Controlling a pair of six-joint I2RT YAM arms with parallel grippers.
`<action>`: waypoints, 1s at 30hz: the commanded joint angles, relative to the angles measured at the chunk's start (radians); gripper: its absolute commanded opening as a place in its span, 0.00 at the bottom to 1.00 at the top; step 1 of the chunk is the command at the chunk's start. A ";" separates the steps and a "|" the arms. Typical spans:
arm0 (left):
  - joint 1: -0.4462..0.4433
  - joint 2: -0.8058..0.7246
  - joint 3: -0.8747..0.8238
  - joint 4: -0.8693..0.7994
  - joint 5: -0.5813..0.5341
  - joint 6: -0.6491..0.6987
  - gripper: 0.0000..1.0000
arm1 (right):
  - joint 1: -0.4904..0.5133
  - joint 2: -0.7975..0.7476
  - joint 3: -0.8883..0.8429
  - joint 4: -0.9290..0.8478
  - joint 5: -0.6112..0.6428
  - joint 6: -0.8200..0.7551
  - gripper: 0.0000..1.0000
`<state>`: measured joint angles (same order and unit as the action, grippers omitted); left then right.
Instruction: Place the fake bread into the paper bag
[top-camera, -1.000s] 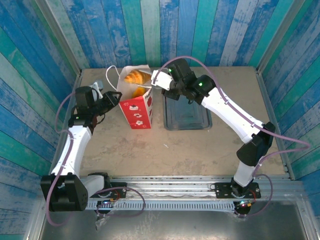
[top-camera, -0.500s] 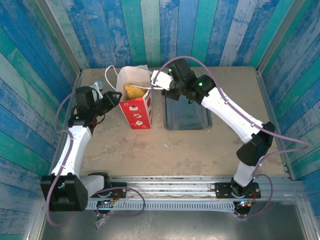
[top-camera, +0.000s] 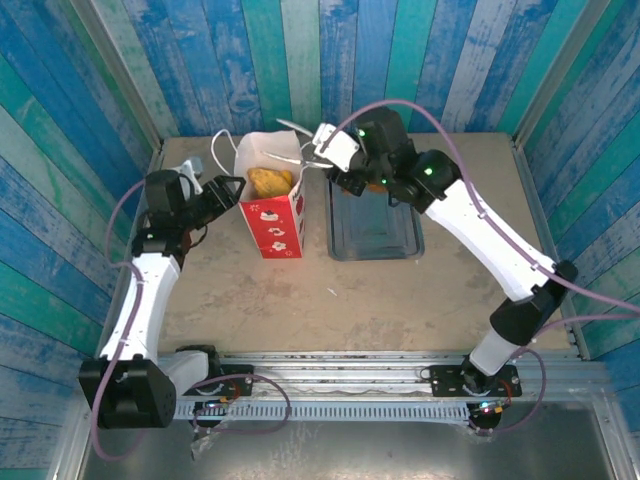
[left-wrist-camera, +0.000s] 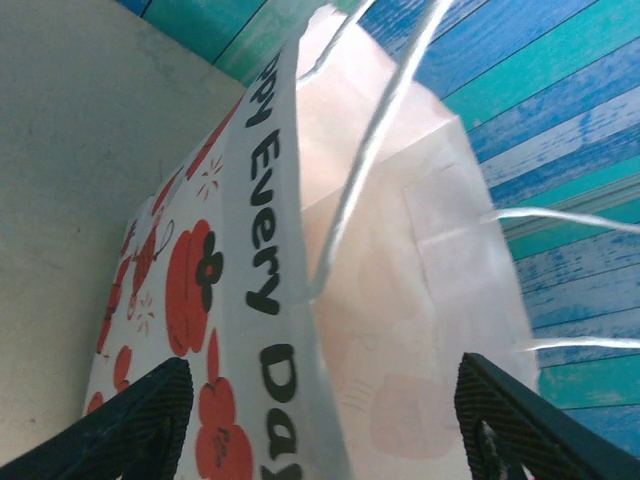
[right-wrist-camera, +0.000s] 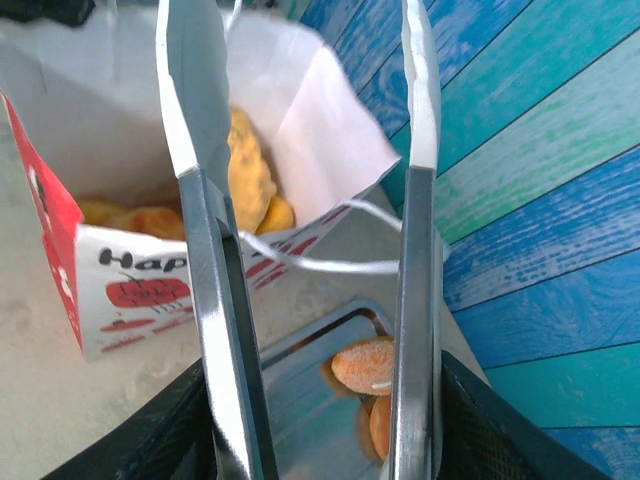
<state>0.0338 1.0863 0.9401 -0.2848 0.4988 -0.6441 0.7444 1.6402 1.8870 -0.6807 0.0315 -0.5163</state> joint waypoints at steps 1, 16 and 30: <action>0.006 -0.063 0.037 -0.031 -0.006 0.022 0.77 | -0.022 -0.088 0.000 0.072 -0.049 0.114 0.53; 0.004 -0.202 0.057 -0.162 -0.177 0.117 0.96 | -0.305 -0.306 -0.252 0.004 -0.092 0.486 0.52; 0.004 -0.288 -0.036 -0.153 -0.216 0.147 0.94 | -0.339 -0.064 -0.287 -0.113 -0.151 0.713 0.43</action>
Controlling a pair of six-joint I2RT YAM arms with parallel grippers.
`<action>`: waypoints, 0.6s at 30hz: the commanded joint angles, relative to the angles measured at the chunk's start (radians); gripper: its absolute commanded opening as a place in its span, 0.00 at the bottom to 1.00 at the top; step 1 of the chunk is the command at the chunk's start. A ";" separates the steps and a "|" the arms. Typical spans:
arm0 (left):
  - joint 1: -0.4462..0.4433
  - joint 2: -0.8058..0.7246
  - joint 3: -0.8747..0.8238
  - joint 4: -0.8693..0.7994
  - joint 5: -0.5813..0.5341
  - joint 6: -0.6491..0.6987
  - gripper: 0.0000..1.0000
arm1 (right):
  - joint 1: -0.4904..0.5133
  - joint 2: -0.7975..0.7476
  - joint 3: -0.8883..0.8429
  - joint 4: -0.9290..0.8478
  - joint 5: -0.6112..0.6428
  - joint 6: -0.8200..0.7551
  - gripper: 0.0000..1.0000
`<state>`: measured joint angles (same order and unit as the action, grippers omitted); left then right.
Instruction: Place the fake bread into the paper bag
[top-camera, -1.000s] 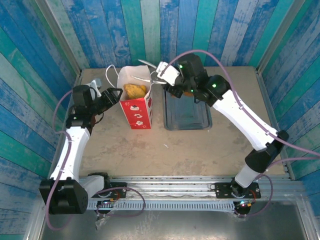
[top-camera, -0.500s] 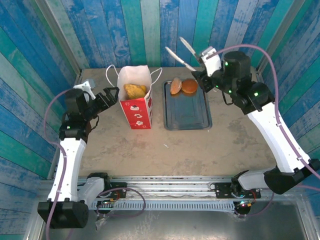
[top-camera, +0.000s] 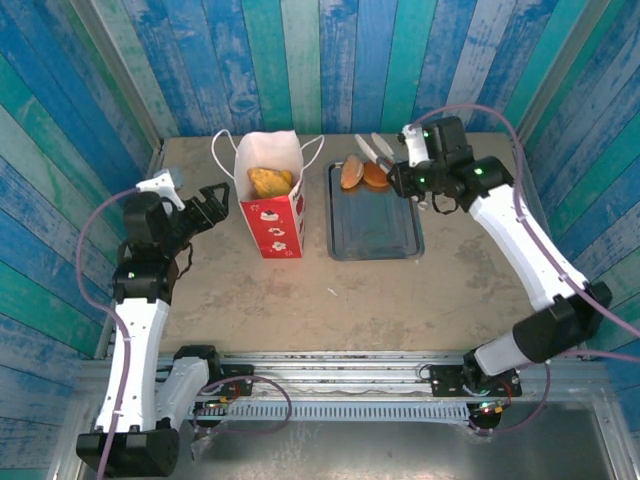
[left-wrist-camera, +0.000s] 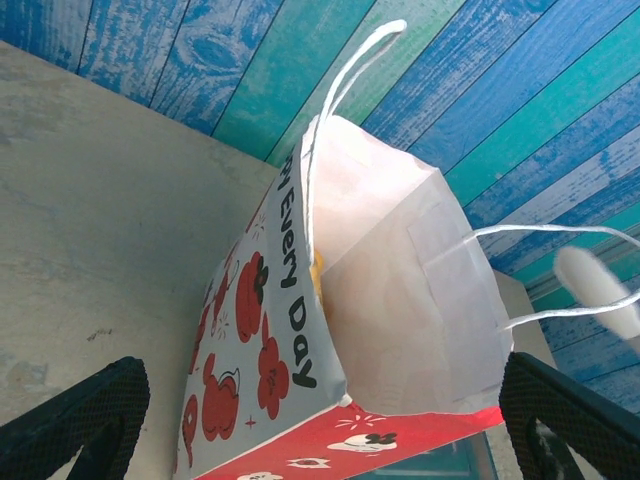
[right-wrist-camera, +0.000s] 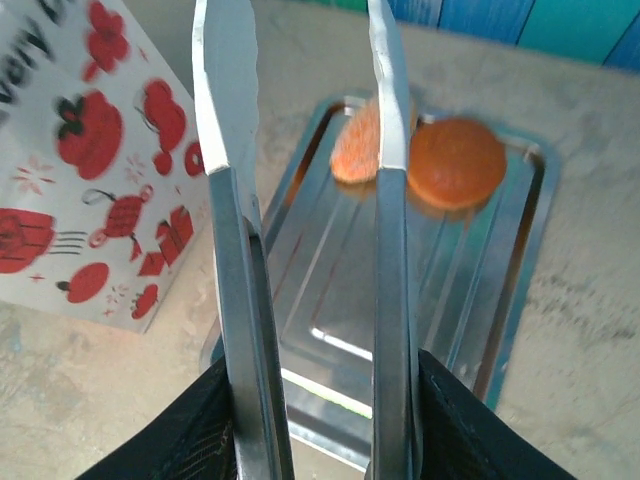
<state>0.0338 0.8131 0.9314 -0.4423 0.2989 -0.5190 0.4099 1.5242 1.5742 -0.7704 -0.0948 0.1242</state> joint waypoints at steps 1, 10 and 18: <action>0.005 -0.018 -0.037 0.011 -0.013 0.022 0.94 | -0.005 0.081 0.035 -0.023 -0.026 0.083 0.43; 0.005 -0.022 -0.097 0.062 0.026 0.020 0.94 | 0.004 0.366 0.253 -0.093 0.009 0.097 0.42; 0.005 -0.009 -0.101 0.089 0.039 0.019 0.94 | 0.027 0.570 0.498 -0.208 0.171 0.069 0.43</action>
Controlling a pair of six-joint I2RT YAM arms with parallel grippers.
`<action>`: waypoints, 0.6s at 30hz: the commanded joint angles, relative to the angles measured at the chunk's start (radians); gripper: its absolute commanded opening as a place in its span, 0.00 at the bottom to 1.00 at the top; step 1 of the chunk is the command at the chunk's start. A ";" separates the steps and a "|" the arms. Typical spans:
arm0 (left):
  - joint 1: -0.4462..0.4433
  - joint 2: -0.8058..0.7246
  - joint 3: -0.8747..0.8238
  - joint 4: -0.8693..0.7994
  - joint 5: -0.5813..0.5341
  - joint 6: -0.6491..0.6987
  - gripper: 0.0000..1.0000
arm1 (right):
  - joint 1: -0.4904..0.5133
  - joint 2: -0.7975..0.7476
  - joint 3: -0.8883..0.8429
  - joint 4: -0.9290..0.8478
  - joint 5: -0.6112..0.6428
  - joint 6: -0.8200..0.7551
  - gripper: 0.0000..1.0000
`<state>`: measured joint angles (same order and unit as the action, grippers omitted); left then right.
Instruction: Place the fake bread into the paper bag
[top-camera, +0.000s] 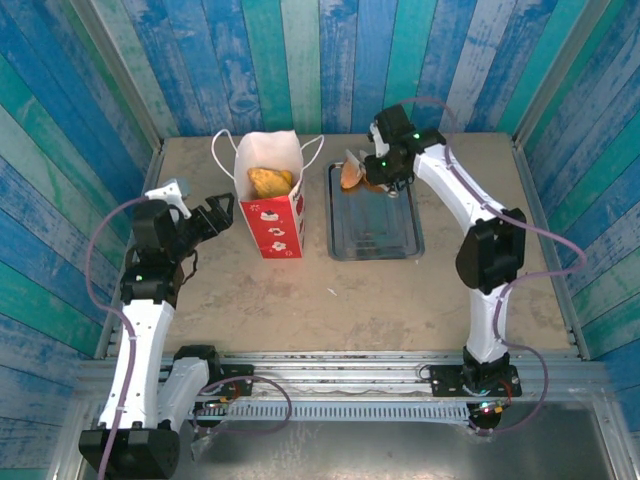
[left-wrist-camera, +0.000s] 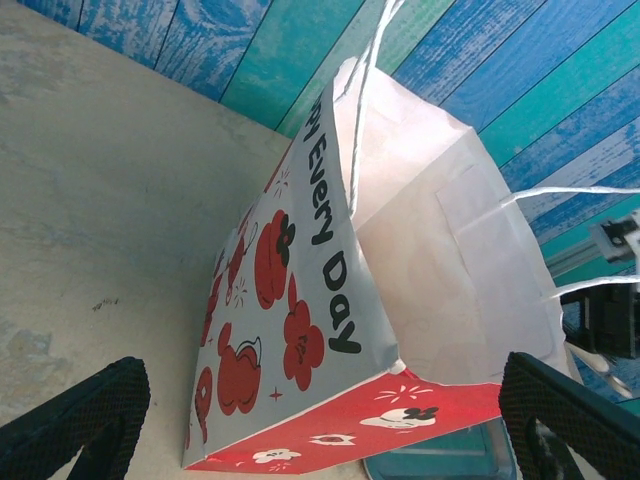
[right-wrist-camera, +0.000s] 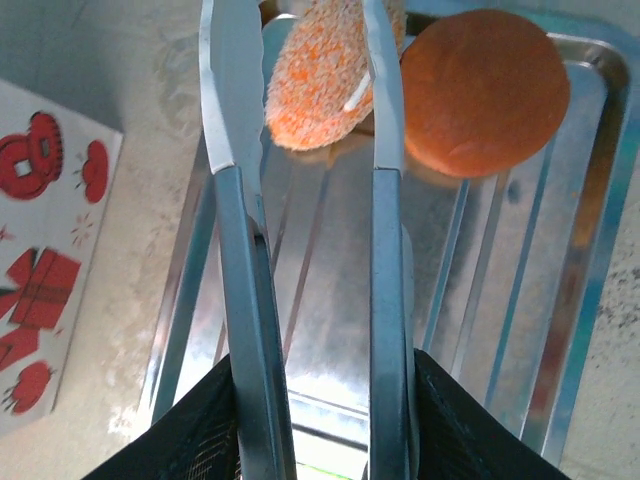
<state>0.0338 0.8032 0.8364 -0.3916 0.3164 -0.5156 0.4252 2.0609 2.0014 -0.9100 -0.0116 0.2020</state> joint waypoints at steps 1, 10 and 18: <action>0.004 0.003 -0.004 0.040 0.022 0.015 0.94 | 0.016 0.053 0.096 -0.076 0.112 -0.016 0.44; 0.005 0.010 -0.003 0.034 0.012 0.029 0.94 | 0.030 0.177 0.215 -0.079 0.145 -0.051 0.50; 0.006 0.021 0.000 0.032 0.012 0.031 0.94 | 0.037 0.236 0.267 -0.090 0.161 -0.057 0.52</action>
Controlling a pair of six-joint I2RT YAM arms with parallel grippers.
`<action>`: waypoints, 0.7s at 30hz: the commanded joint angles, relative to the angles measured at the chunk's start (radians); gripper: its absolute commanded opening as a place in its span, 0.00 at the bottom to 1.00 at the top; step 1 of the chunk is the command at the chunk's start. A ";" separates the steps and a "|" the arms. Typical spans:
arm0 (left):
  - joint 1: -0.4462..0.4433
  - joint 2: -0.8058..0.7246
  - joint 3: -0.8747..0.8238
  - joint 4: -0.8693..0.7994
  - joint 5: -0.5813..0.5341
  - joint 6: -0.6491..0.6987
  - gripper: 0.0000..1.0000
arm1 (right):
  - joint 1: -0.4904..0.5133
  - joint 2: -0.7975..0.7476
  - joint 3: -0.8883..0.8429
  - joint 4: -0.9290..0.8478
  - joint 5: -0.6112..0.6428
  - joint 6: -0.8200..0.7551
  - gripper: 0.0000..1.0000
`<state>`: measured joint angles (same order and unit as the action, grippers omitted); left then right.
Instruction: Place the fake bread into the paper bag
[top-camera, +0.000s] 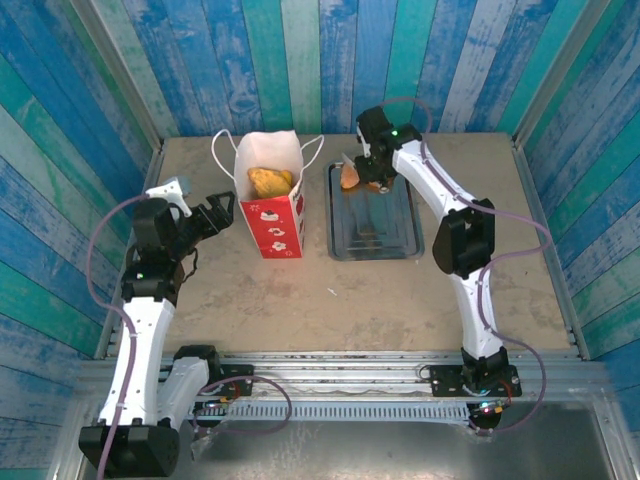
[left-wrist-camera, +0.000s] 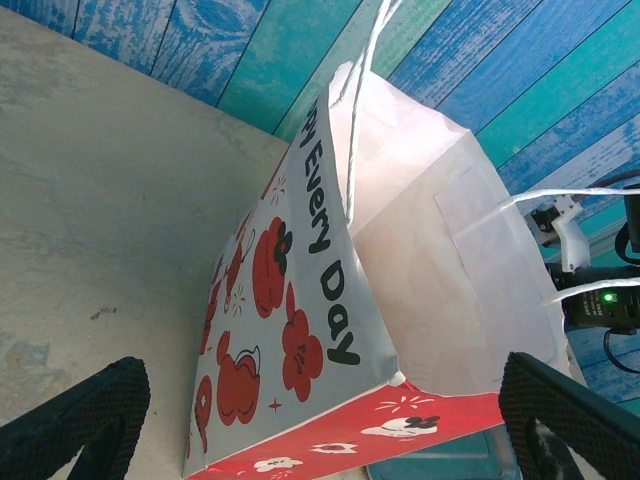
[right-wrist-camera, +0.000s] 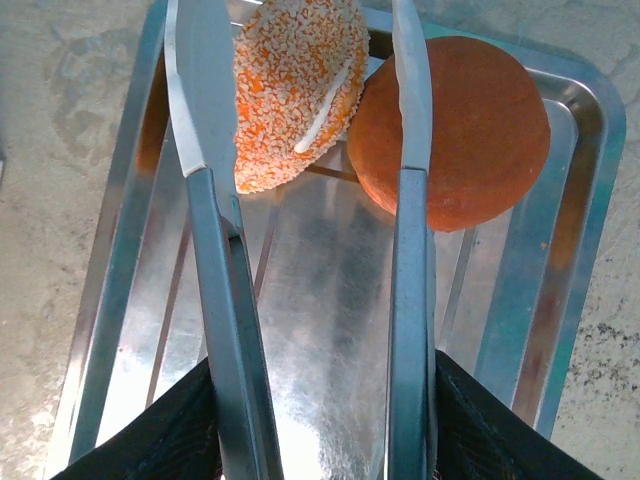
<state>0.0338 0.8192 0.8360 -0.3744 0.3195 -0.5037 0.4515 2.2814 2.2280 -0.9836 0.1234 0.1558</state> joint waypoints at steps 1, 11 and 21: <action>0.004 0.006 -0.001 0.015 0.009 0.019 0.94 | 0.010 0.021 0.042 -0.016 0.028 -0.012 0.53; 0.005 0.012 0.001 0.014 0.008 0.024 0.94 | 0.016 0.056 0.064 -0.015 -0.004 -0.006 0.57; 0.004 0.012 0.002 0.010 0.008 0.027 0.94 | 0.026 0.092 0.080 -0.028 0.001 -0.012 0.57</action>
<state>0.0338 0.8291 0.8360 -0.3748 0.3195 -0.4961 0.4660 2.3539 2.2662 -0.9993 0.1265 0.1524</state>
